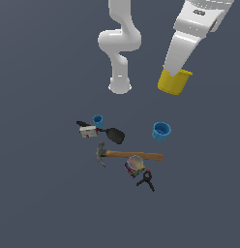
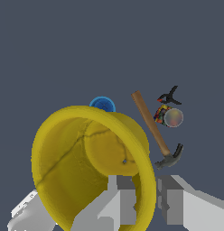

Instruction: Pick up a designated object from a clutter of objects.

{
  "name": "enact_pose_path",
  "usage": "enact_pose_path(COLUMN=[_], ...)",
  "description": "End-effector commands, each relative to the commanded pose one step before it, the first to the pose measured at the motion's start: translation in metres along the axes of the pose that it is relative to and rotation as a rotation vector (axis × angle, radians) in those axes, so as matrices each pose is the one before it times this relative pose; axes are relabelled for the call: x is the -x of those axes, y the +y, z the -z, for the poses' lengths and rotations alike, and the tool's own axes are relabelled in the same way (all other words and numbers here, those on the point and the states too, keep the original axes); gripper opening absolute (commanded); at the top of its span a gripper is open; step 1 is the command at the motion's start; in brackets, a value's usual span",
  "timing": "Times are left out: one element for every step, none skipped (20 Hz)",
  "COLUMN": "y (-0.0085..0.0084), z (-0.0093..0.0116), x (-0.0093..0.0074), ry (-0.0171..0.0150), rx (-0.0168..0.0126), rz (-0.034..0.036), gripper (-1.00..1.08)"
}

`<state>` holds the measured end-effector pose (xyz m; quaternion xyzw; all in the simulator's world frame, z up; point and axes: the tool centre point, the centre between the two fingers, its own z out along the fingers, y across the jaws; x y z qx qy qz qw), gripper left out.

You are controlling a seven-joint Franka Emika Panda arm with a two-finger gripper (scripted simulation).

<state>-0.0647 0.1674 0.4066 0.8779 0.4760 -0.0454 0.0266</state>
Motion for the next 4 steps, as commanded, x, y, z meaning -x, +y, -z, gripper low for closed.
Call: enact_pose_path(y=[-0.00436, -0.00095, -0.00057, -0.00019], z=[0.00755, 0.00131, 0.00079, 0.00026], x=[-0.00113, -0.00039, -0.00023, -0.00008], ry=[0.00140, 0.00000, 0.00000, 0.00000], rx=[0.00054, 0.00000, 0.00000, 0.00000], rz=[-0.00172, 0.00000, 0.00000, 0.00000], gripper=[-1.00, -1.00, -1.00, -1.00])
